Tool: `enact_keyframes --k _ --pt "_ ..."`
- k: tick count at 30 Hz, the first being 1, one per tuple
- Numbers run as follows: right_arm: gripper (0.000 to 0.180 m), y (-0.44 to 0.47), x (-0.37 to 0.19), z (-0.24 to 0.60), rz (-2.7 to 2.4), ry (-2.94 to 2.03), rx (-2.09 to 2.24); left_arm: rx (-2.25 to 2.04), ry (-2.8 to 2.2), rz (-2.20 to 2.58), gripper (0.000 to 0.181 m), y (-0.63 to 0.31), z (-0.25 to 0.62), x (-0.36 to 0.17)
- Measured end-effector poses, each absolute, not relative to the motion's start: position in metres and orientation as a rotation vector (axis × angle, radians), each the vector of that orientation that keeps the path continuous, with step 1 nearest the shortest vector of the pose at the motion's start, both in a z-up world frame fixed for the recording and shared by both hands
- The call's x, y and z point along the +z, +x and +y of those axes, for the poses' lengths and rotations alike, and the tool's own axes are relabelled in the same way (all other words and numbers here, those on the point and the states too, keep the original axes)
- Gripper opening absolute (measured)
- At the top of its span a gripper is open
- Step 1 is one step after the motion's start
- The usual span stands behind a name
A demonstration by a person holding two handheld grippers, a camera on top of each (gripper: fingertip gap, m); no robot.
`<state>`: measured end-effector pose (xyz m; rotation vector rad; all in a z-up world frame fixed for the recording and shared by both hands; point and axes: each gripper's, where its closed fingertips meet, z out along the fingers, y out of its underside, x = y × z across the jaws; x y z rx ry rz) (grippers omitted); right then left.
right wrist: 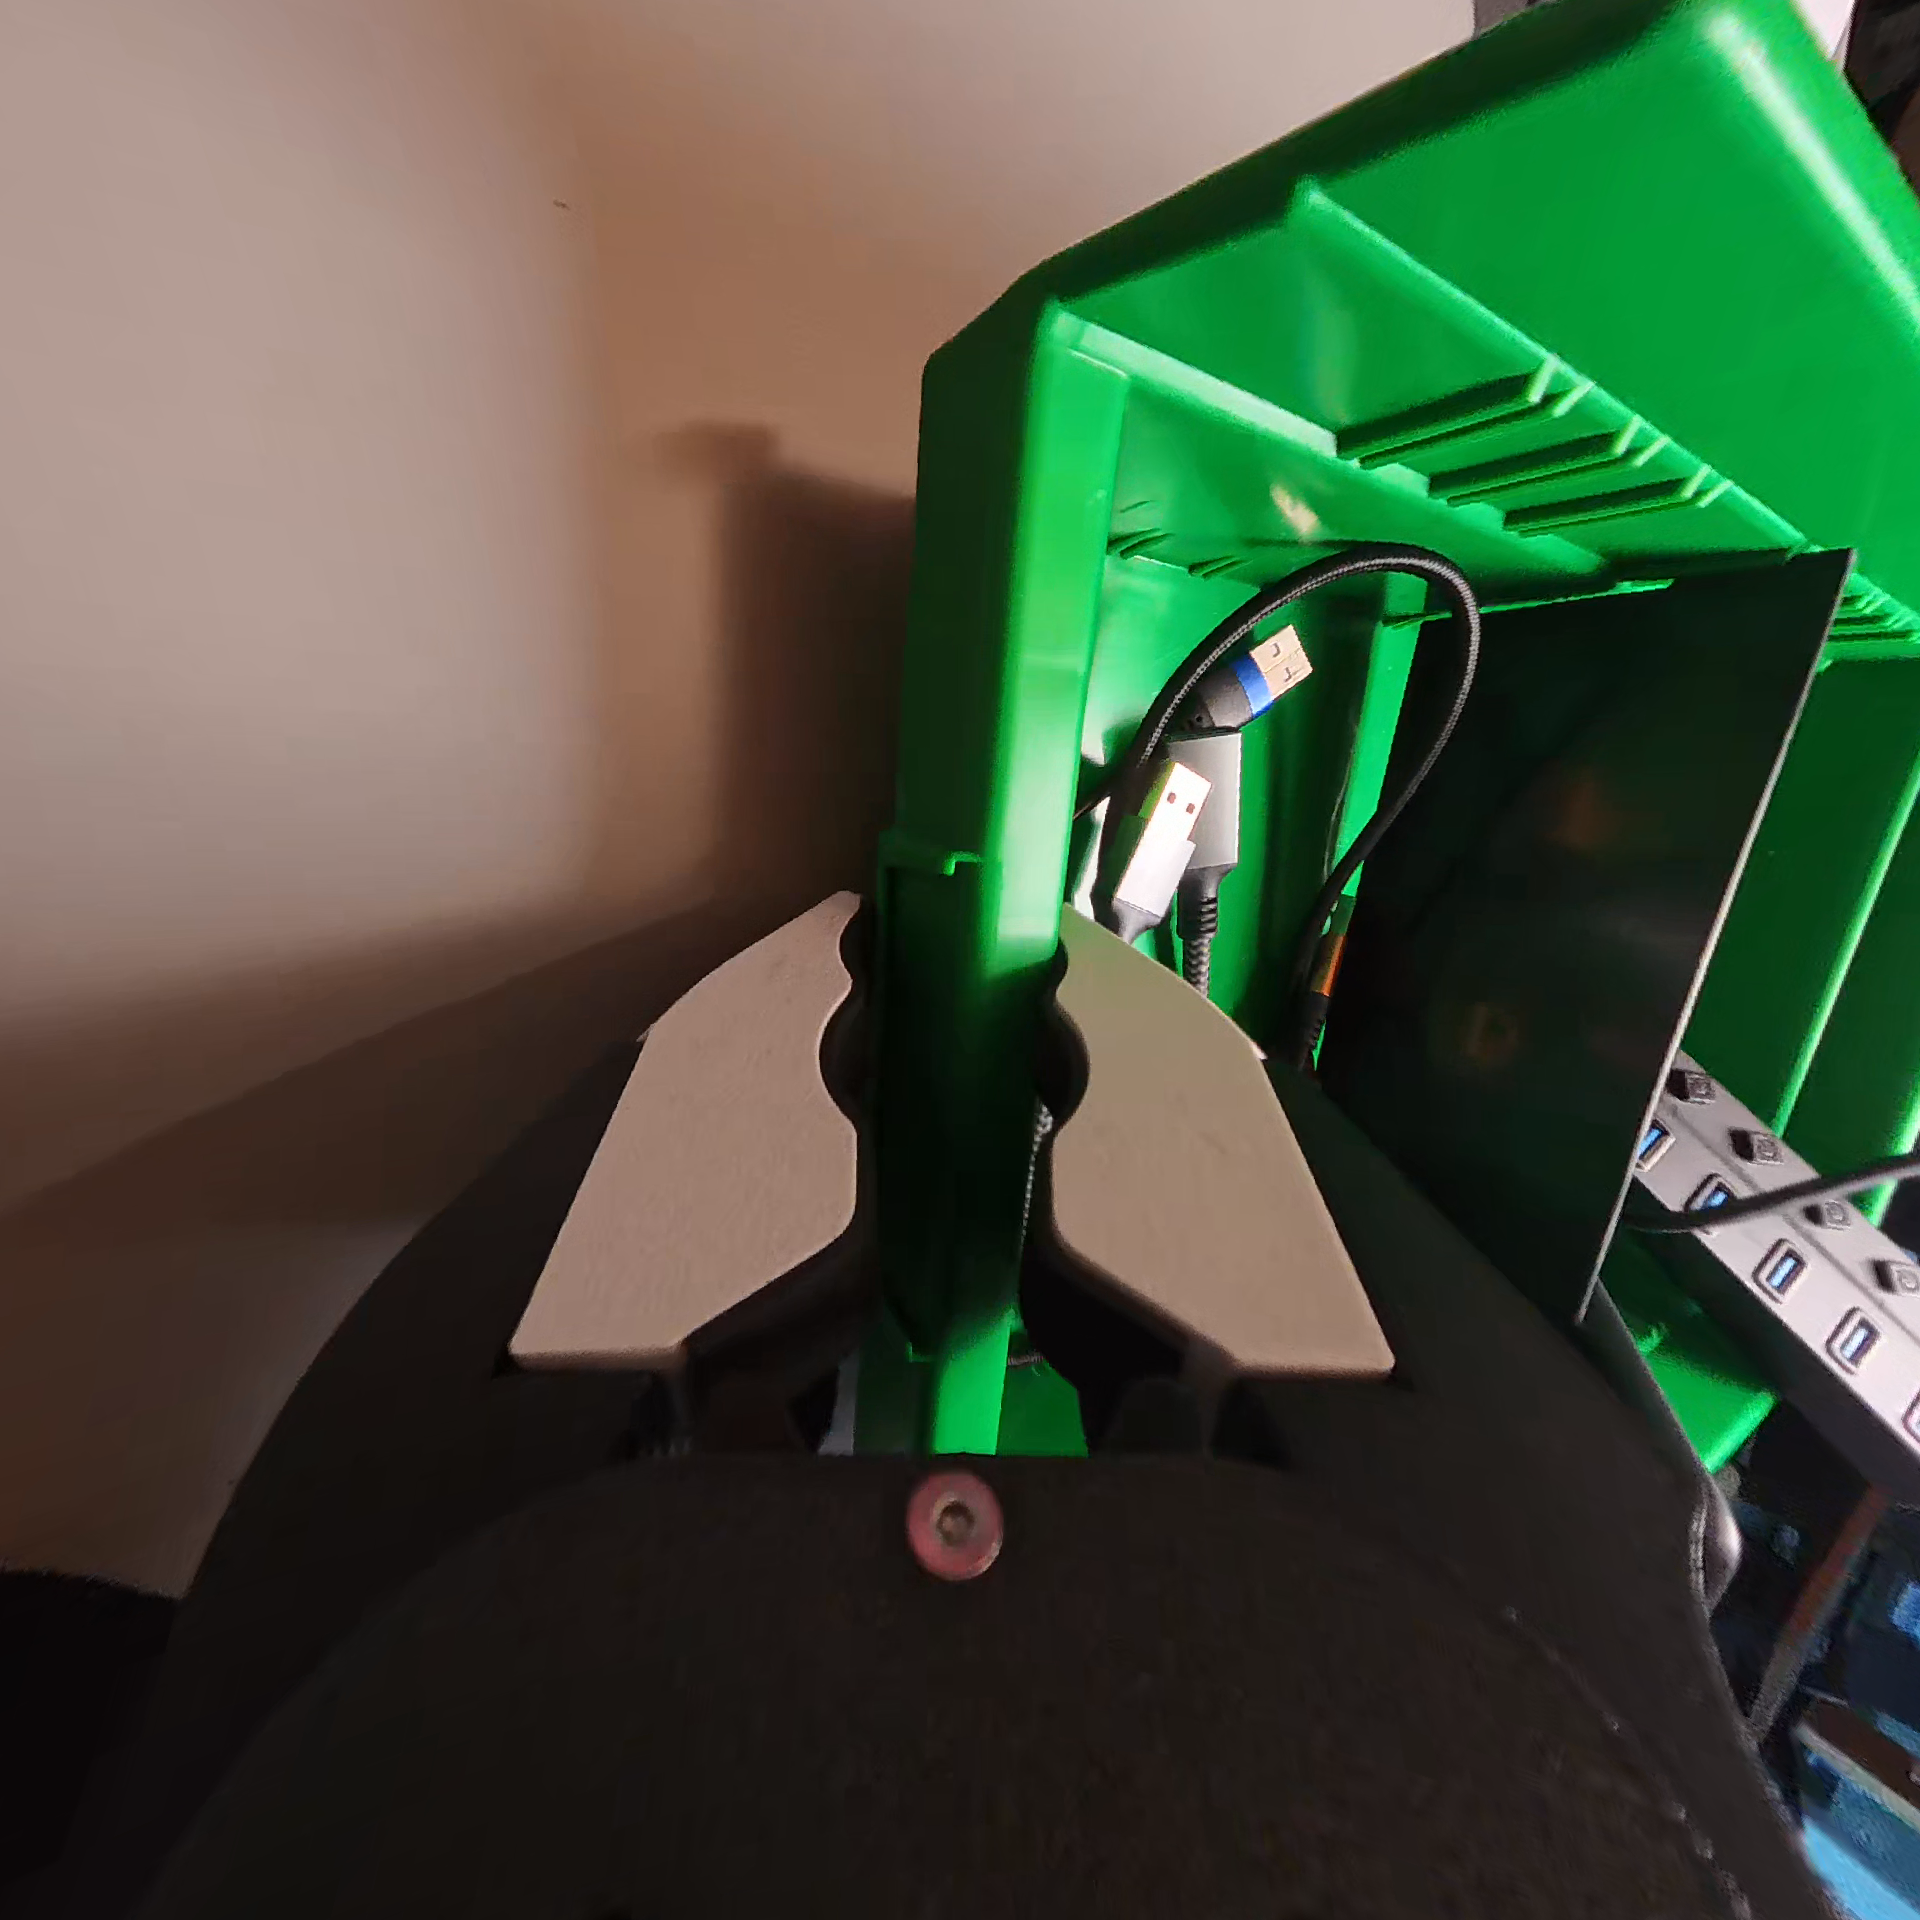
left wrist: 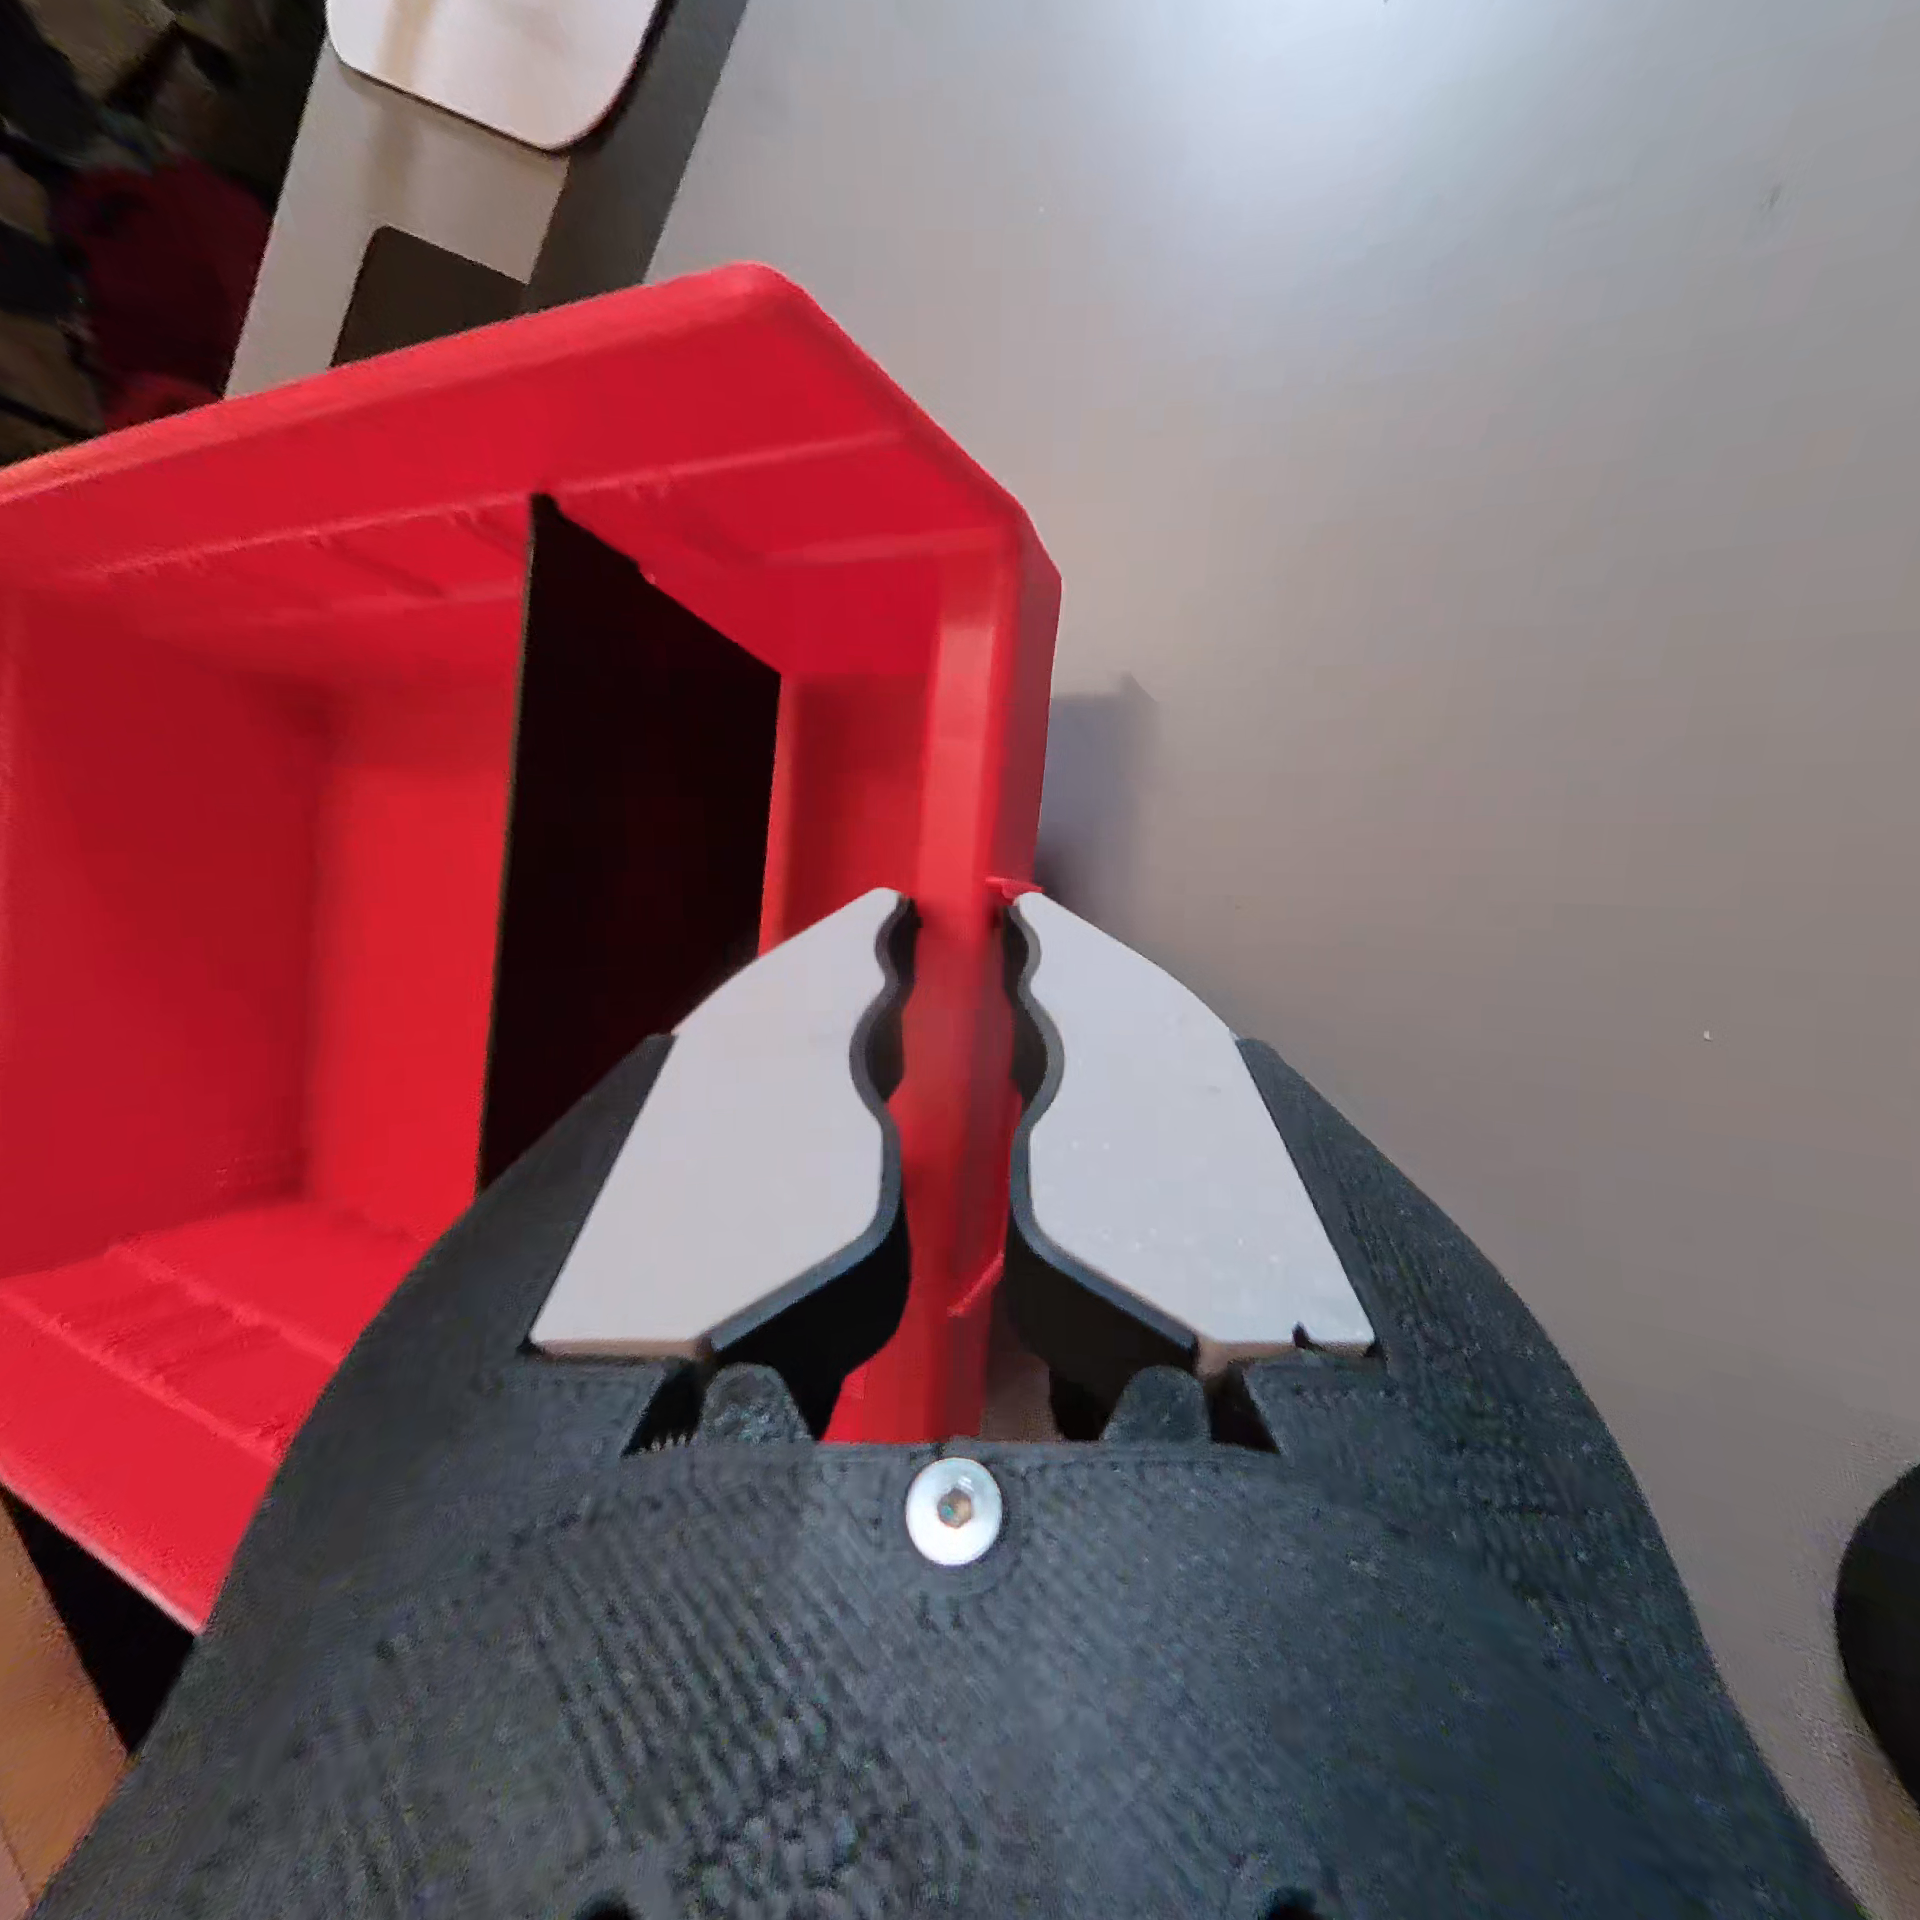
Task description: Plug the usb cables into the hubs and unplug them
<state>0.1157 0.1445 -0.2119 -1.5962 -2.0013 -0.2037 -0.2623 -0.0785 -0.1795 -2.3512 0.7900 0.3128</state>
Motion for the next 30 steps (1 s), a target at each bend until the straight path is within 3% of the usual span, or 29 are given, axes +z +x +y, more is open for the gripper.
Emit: enact_keyframes --k 3,5,9,14,25,30 --pt "0.029 0.117 -0.212 0.127 -2.021 -1.539 -0.204 0.406 -2.441 0.794 0.039 -0.275 -0.082 -0.186" --pt "0.029 0.116 -0.211 0.112 -2.048 -1.483 -0.201 0.392 -2.501 0.817 0.043 -0.277 -0.089 -0.196" --pt "0.029 0.111 -0.211 0.072 -2.092 -1.391 -0.132 0.447 -2.474 0.9 0.029 -0.281 -0.086 -0.209" --pt "0.029 0.108 -0.211 0.025 -2.143 -1.262 -0.094 0.422 -2.358 0.983 0.029 -0.264 -0.074 -0.207" --pt "0.031 0.102 -0.208 -0.046 -2.144 -1.116 -0.087 0.276 -2.098 1.318 0.03 -0.132 -0.031 -0.206" --pt "0.034 0.09 -0.157 -0.082 -1.84 -1.246 0.341 0.179 -2.033 1.192 0.039 -0.11 -0.014 -0.186"
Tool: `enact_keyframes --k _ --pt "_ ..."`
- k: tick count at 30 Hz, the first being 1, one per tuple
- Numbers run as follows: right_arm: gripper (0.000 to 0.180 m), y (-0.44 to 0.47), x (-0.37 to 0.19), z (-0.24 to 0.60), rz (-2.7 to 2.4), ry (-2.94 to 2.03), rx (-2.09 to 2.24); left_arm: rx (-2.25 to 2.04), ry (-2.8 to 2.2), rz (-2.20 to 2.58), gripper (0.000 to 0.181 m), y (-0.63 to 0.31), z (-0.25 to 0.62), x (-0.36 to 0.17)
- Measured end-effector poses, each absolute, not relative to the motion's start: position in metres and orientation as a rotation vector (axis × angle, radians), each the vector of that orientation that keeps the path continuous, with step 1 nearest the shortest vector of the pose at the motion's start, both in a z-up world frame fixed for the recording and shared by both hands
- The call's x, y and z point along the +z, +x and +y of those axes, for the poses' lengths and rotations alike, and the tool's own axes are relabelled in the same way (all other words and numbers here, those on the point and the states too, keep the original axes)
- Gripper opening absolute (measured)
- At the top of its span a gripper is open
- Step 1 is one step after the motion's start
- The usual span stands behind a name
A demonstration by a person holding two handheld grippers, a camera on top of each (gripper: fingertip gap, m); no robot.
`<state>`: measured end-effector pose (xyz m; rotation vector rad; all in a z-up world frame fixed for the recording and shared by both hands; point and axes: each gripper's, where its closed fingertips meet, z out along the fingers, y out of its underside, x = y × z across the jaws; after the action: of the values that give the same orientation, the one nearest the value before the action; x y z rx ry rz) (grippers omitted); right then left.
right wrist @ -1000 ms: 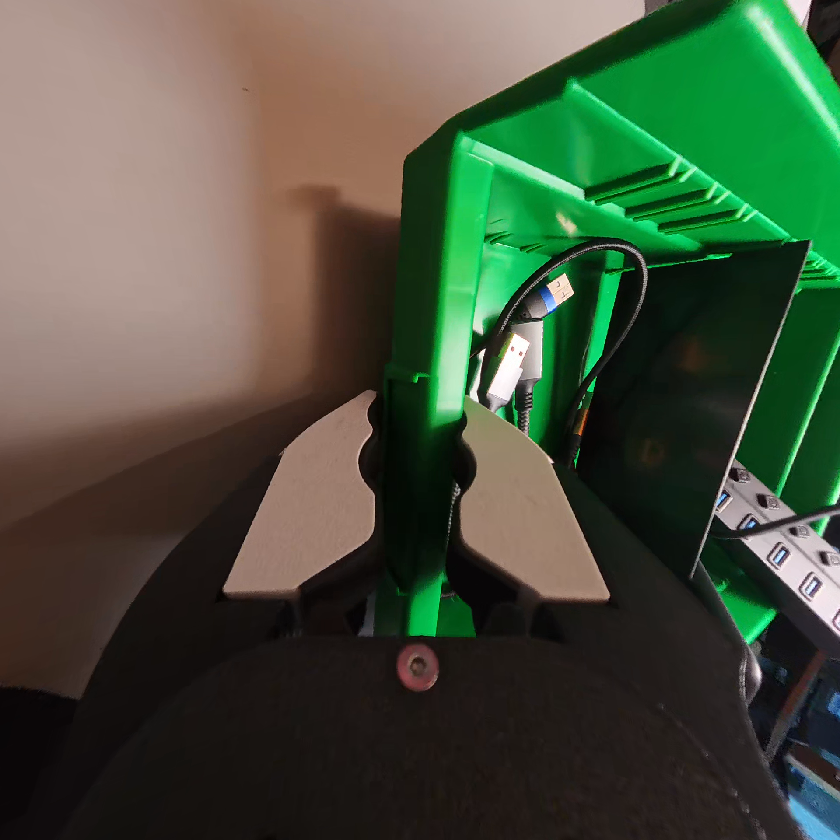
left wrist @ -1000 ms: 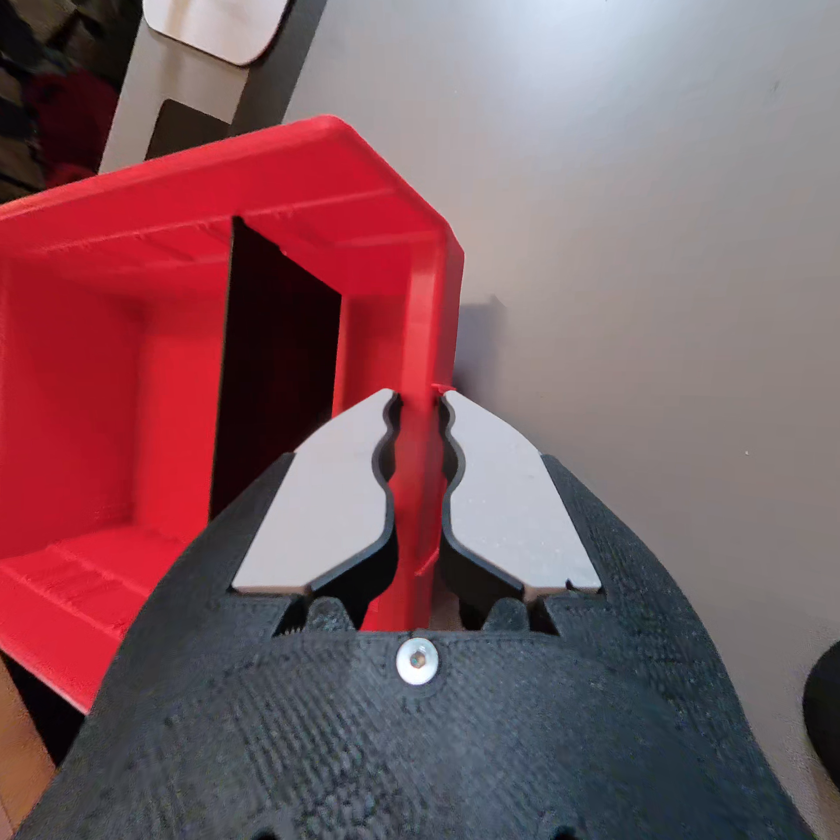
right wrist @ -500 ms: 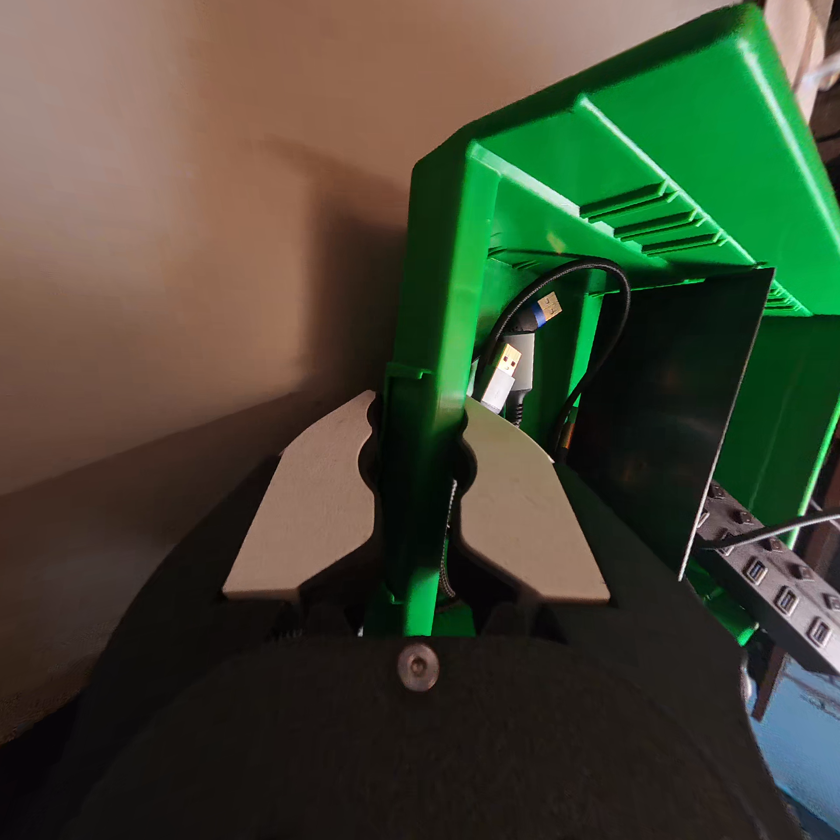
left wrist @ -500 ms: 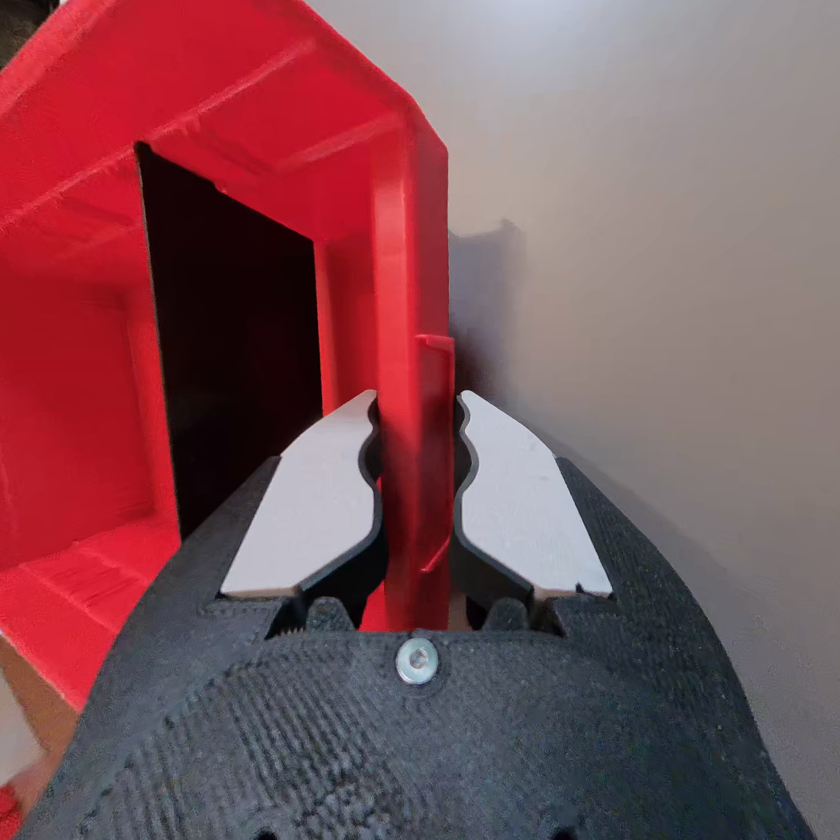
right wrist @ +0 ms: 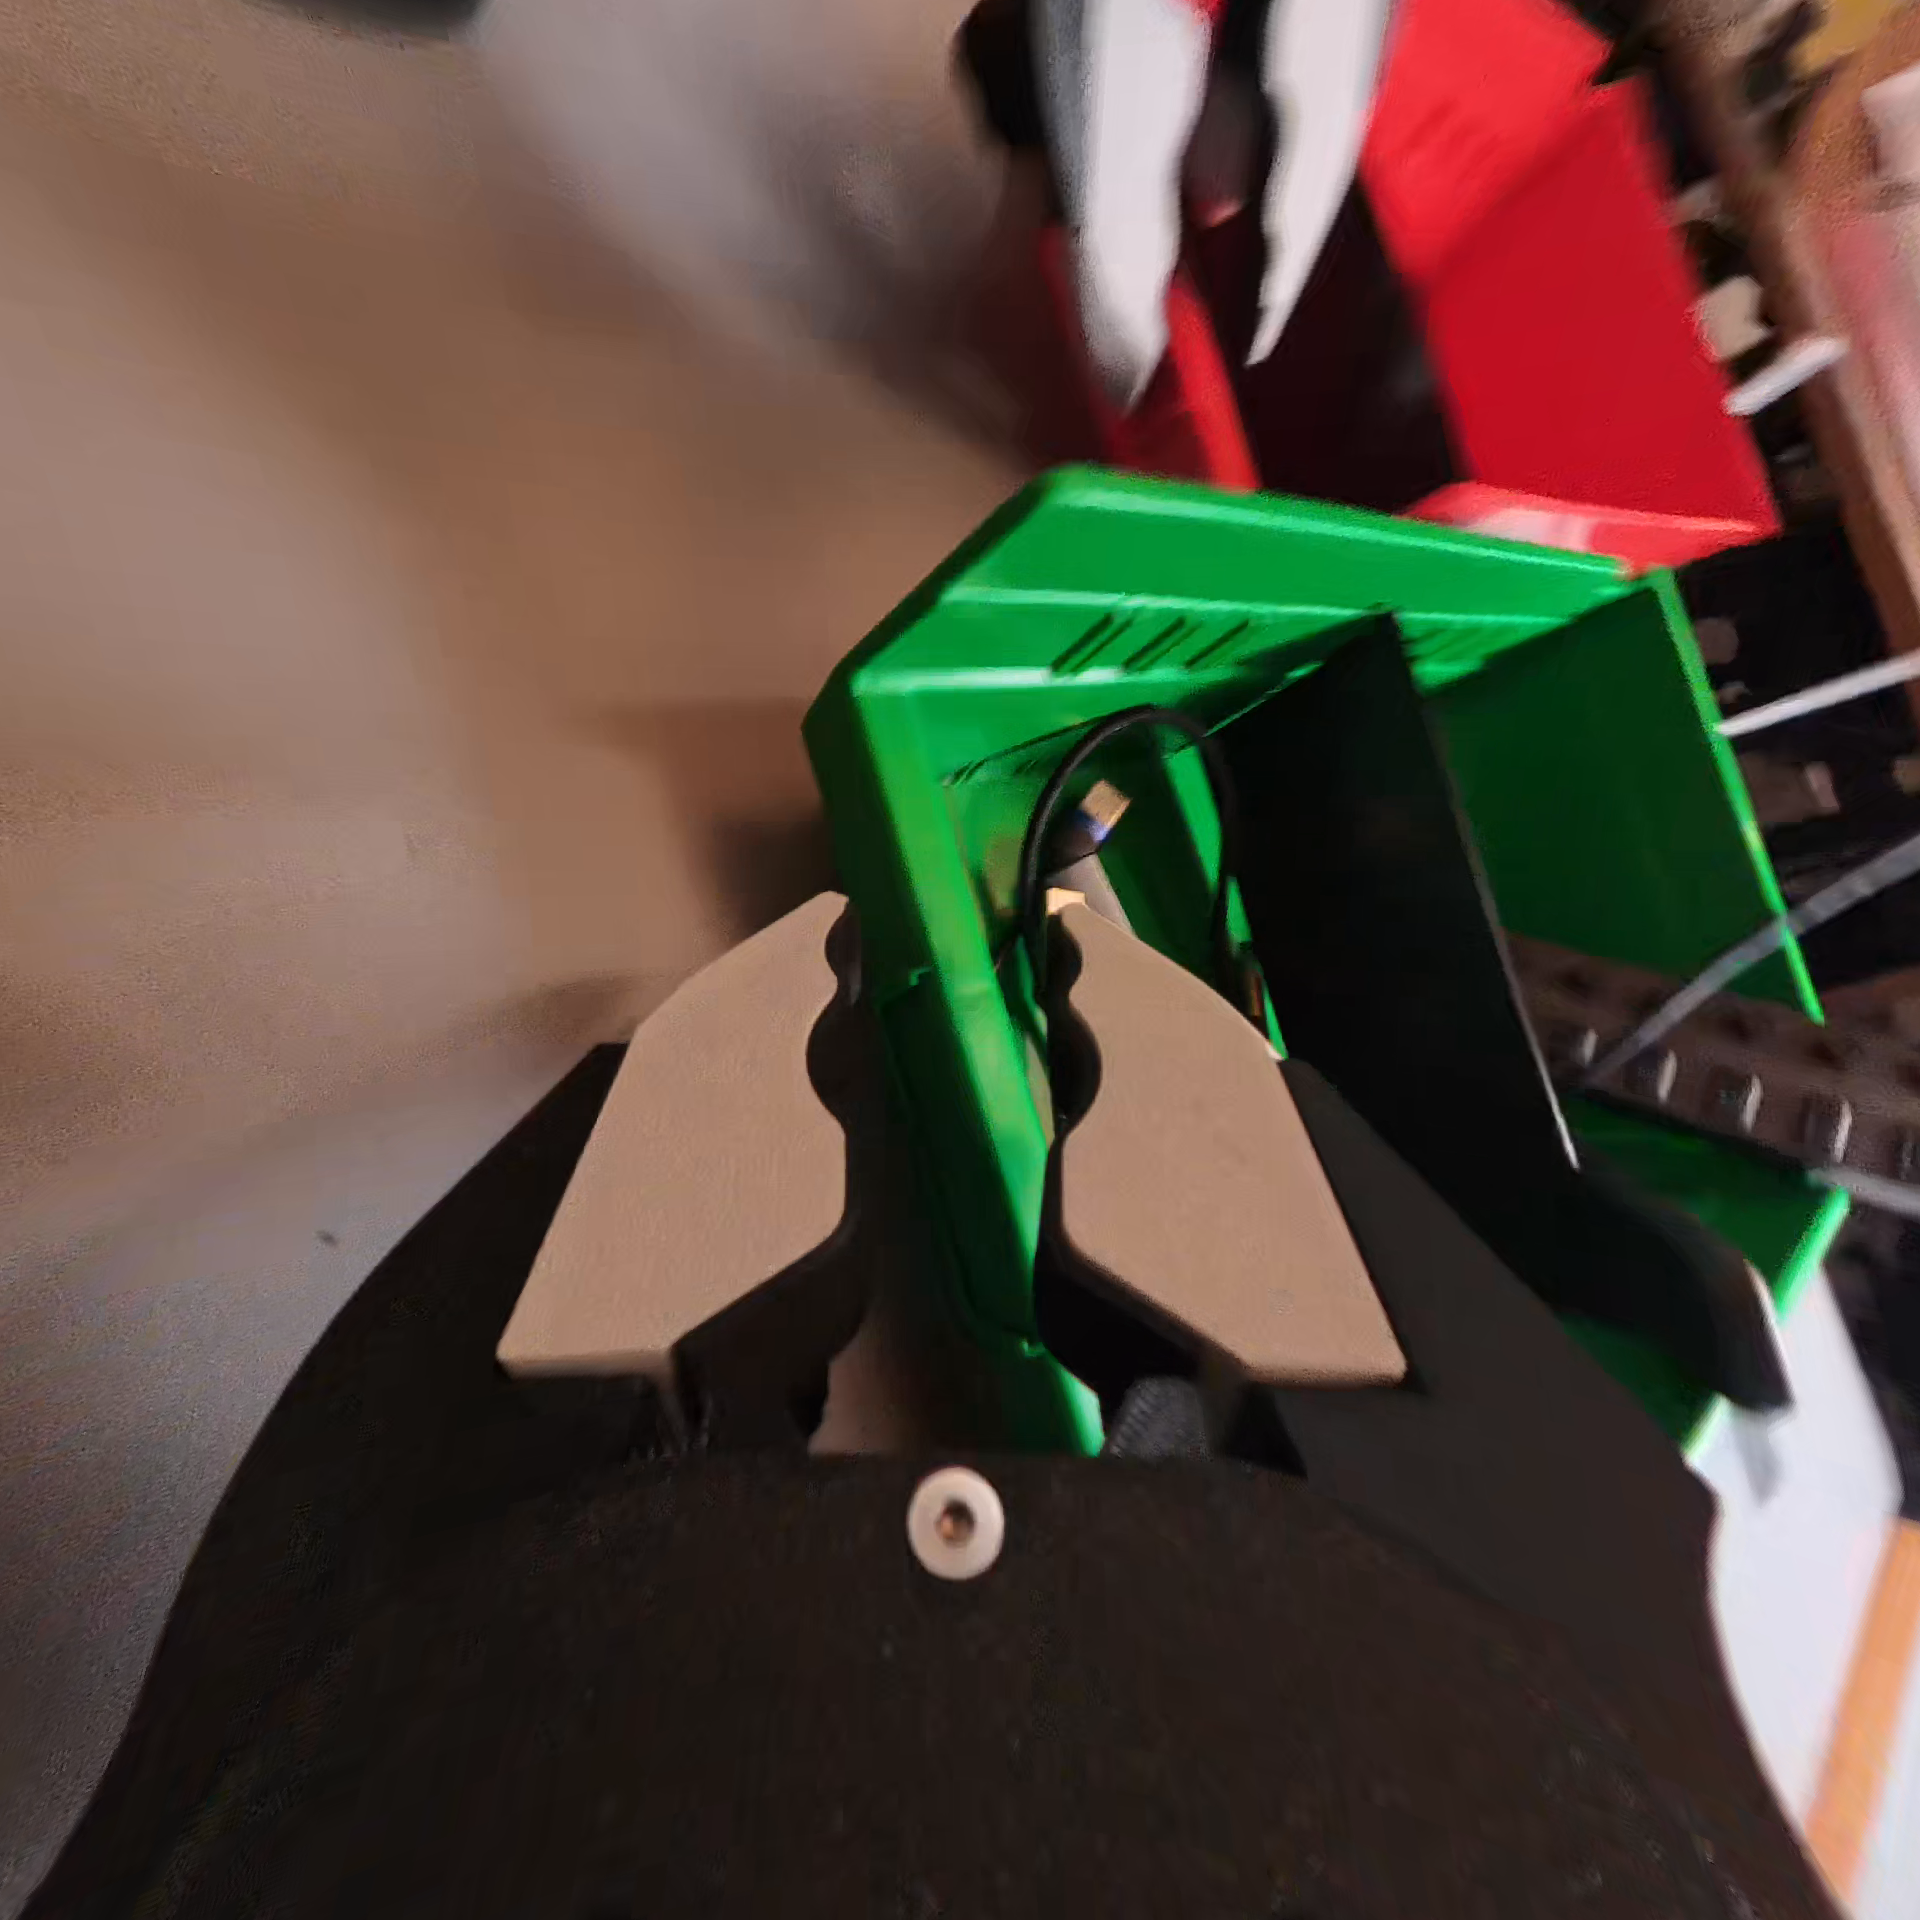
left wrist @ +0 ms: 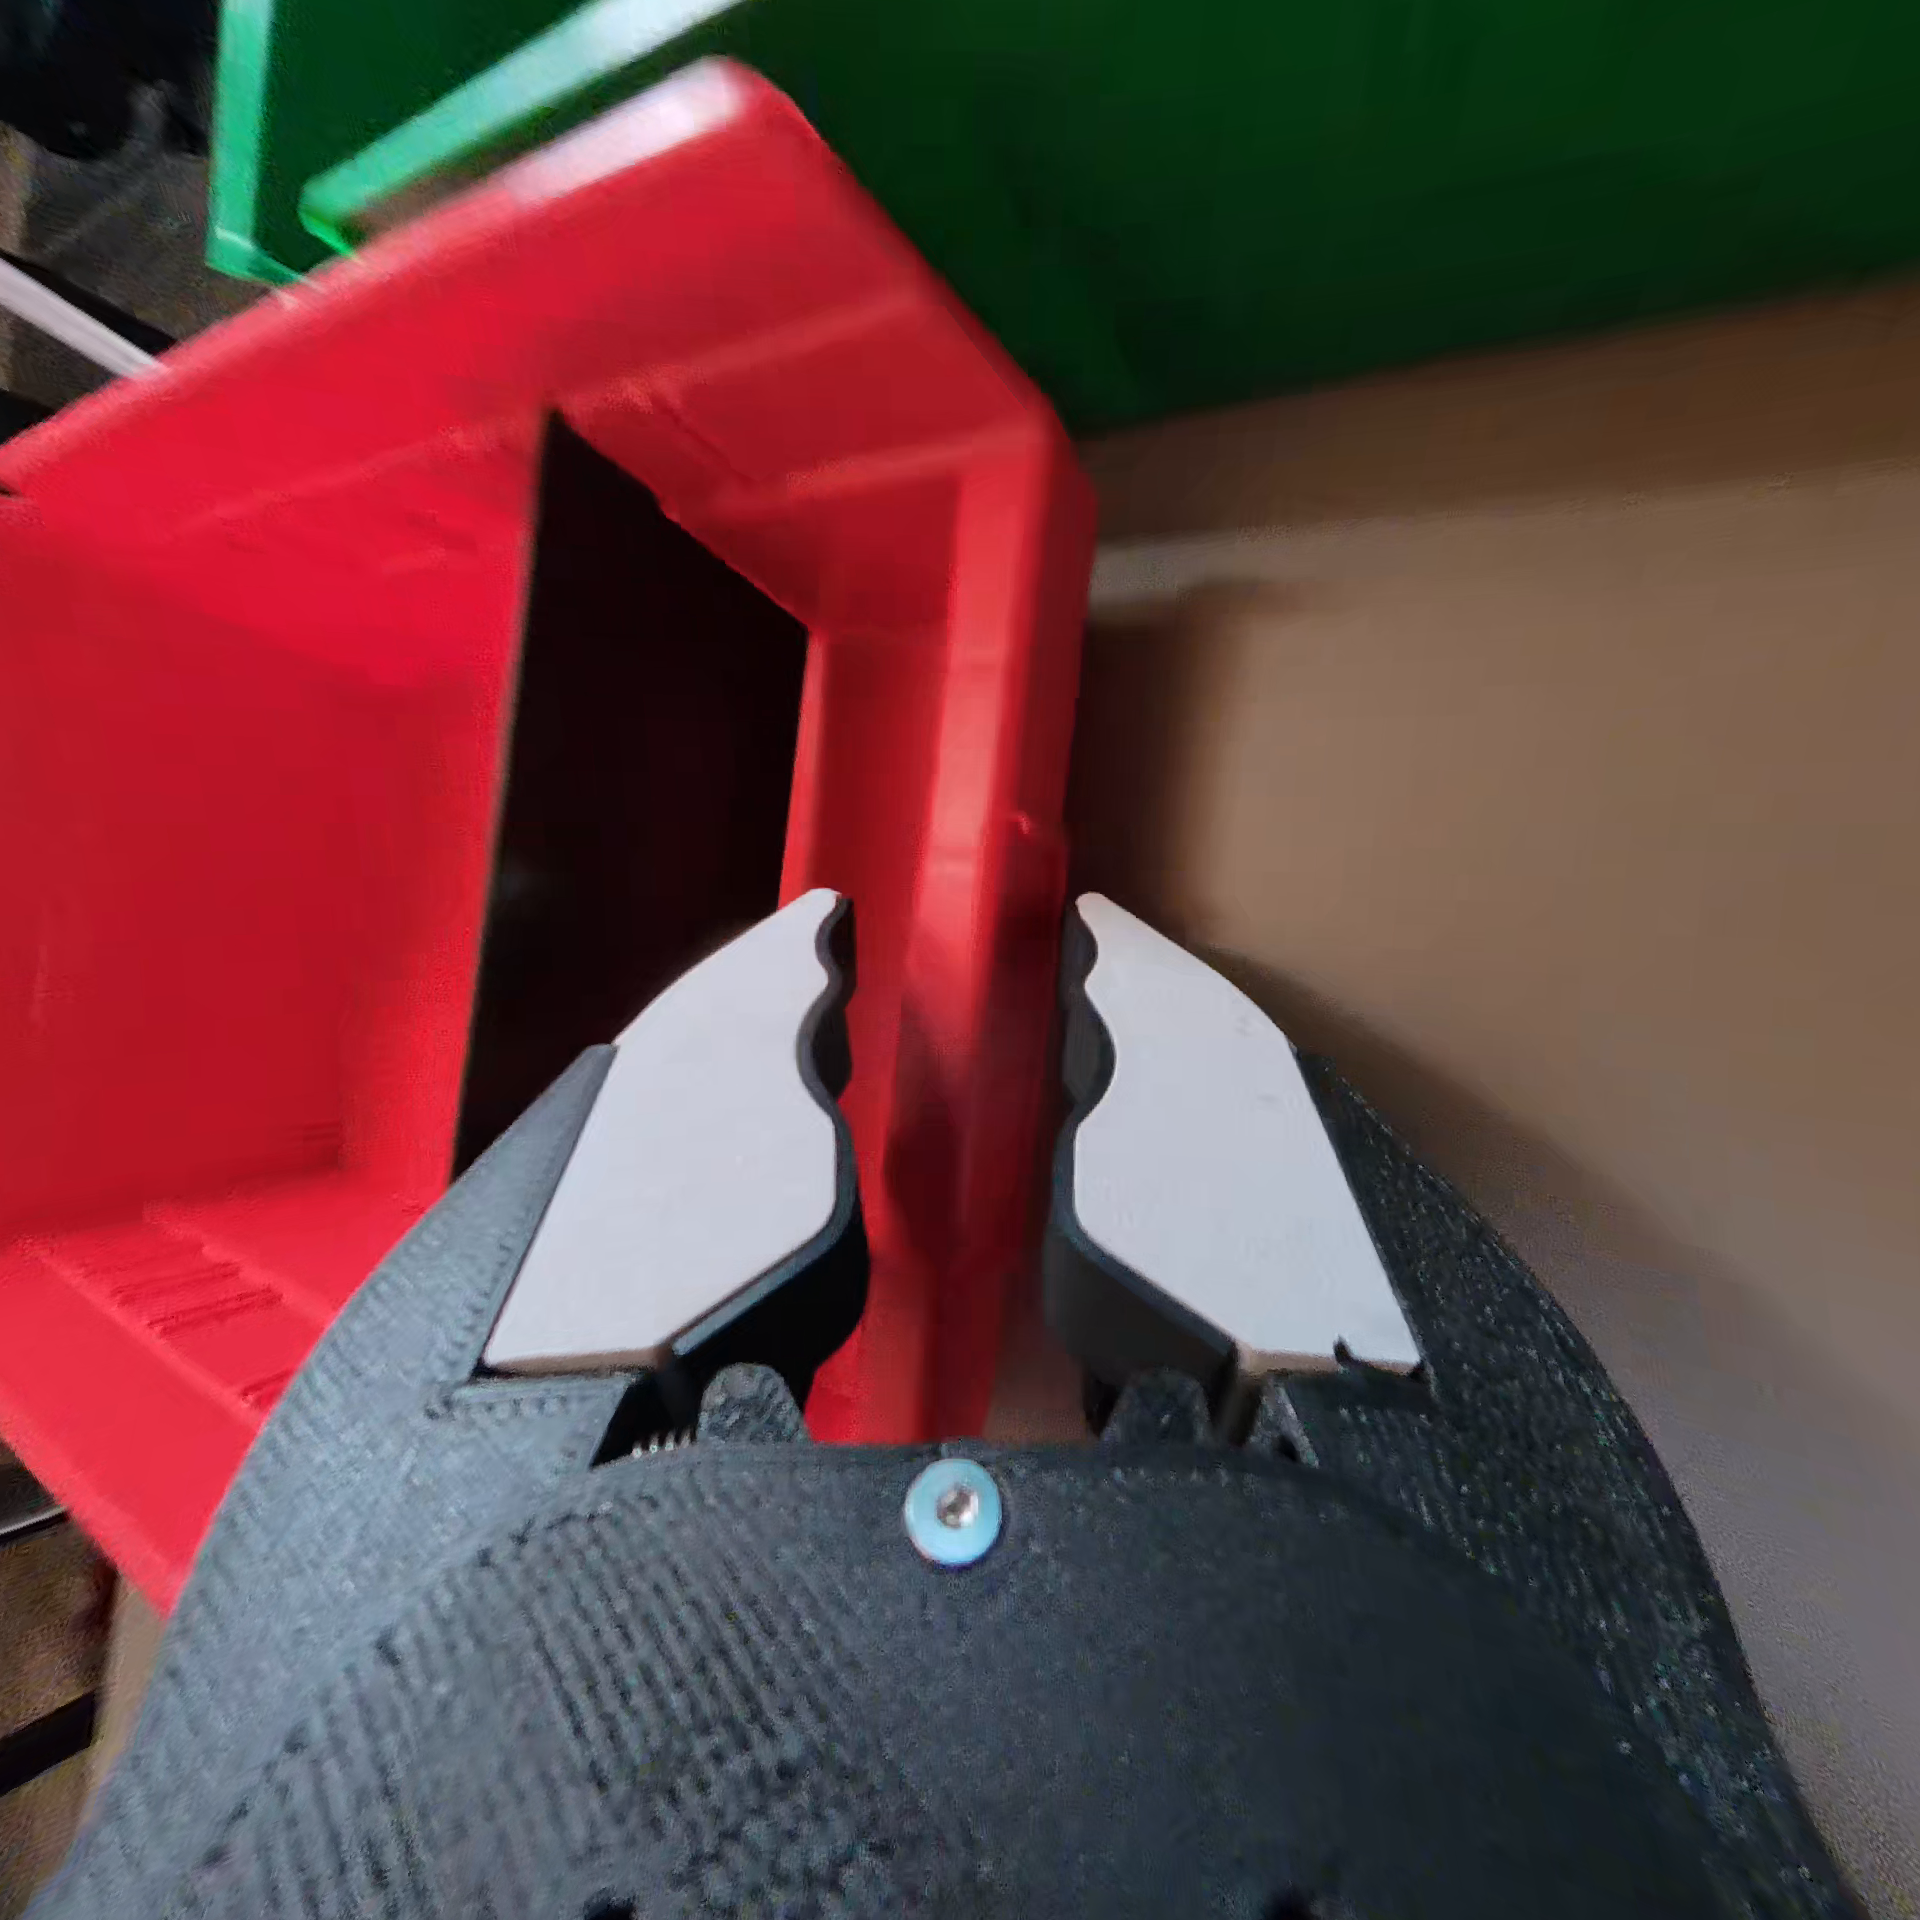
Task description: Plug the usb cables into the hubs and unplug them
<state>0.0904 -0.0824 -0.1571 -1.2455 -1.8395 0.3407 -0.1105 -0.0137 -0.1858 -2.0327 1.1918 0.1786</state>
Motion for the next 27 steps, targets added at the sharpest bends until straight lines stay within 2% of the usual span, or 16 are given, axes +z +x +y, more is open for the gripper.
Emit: enact_keyframes --k 5,8,11,15,23,27 --pt "0.036 0.158 -0.102 -0.034 -1.214 -1.506 0.474 -0.24 -1.977 0.848 0.044 -0.07 -0.053 -0.142" --pt "0.045 0.208 -0.109 0.002 -0.867 -1.687 0.509 -0.499 -1.964 0.629 0.049 -0.036 -0.083 -0.134" --pt "0.055 0.222 -0.137 0.017 -0.726 -1.83 0.53 -0.641 -1.953 0.38 0.051 -0.005 -0.096 -0.137" --pt "0.055 0.2 -0.153 0.022 -0.697 -1.903 0.57 -0.606 -1.927 0.189 0.061 0.027 -0.087 -0.151" --pt "0.045 0.181 -0.155 0.038 -0.675 -1.911 0.542 -0.466 -1.931 0.1 0.063 0.04 -0.055 -0.163" --pt "0.038 0.182 -0.153 0.043 -0.618 -1.902 0.567 -0.461 -1.926 0.065 0.058 0.043 -0.049 -0.166"
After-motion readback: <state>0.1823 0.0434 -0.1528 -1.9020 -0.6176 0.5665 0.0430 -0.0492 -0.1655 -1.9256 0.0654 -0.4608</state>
